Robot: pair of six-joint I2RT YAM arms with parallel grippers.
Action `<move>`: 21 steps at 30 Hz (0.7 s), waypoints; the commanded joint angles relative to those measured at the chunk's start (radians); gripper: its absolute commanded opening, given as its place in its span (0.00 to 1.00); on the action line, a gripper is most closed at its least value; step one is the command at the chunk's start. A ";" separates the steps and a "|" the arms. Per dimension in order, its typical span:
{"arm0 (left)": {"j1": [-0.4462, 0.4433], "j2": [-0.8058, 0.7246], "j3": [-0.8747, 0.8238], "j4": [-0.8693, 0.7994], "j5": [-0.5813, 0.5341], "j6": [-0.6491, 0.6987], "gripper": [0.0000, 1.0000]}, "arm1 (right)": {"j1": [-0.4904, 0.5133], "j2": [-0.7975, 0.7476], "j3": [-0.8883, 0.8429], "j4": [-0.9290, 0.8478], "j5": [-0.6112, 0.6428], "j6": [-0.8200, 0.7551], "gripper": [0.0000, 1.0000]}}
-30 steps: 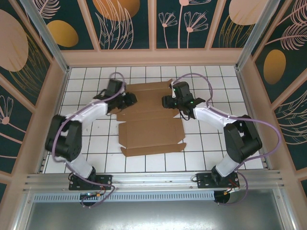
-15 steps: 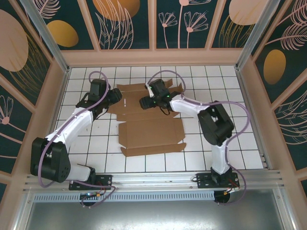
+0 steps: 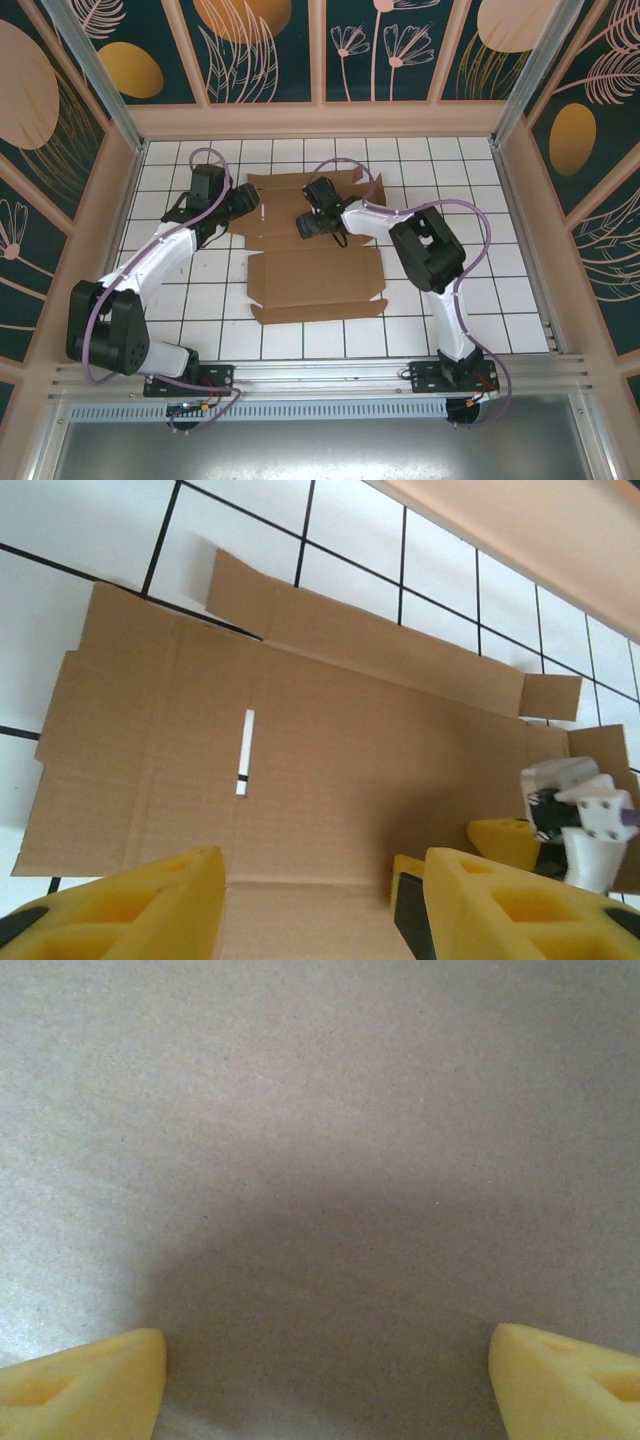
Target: Fold the paper box
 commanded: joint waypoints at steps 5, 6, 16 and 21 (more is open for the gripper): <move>-0.002 0.137 0.131 0.010 0.060 -0.031 0.58 | -0.089 -0.118 -0.296 -0.016 -0.133 0.045 0.80; 0.000 0.171 0.161 0.001 0.066 -0.037 0.59 | -0.095 -0.126 -0.318 -0.007 -0.142 0.037 0.80; 0.036 0.621 0.619 -0.155 0.216 0.098 0.64 | -0.115 -0.127 -0.368 0.030 -0.152 0.011 0.75; 0.066 0.774 0.819 -0.244 0.176 0.171 0.62 | -0.120 -0.122 -0.358 0.032 -0.169 0.010 0.73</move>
